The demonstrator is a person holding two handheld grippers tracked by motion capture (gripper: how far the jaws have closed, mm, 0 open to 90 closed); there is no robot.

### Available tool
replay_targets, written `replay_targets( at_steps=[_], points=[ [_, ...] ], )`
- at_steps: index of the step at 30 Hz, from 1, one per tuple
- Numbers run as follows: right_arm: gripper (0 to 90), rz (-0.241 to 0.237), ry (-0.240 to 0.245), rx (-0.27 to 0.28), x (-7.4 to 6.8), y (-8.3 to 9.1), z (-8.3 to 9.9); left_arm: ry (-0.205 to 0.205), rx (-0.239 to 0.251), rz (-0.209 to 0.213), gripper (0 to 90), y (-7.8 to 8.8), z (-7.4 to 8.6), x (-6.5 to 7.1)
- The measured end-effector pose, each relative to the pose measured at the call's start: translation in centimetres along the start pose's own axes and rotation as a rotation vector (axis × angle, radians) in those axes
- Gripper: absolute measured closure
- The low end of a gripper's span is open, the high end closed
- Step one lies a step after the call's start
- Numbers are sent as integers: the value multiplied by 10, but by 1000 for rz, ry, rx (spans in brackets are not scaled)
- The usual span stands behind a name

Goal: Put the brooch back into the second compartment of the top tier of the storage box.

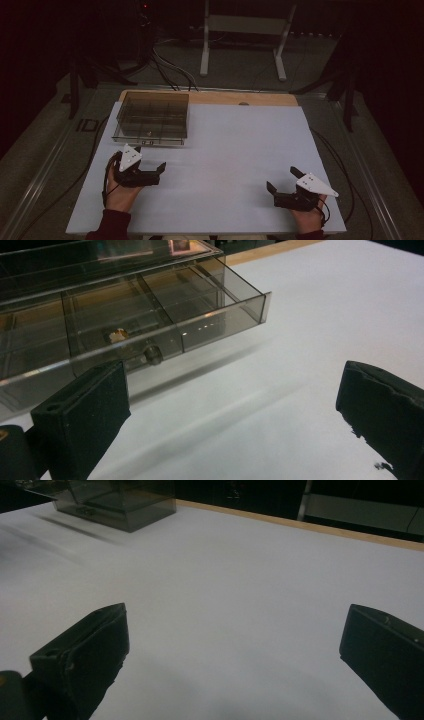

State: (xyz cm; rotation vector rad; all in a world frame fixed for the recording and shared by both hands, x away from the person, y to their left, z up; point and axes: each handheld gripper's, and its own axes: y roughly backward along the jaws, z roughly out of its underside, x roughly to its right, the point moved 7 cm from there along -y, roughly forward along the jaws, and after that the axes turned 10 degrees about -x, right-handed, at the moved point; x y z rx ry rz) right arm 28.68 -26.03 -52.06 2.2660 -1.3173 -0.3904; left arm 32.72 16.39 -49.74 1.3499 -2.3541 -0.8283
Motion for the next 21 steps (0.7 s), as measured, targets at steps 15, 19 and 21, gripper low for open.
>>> replay_targets(
  at_steps=[15,19,21],
  points=[
    [0,-5,7,-4,-2,-2,0,73,111,-21,17,13,25,-9],
    [0,-6,8,-4,-3,-2,0,103,115,-27,17,15,31,-16],
    [0,-5,8,-6,-2,-2,0,119,108,-38,17,16,34,-20]
  ],
)
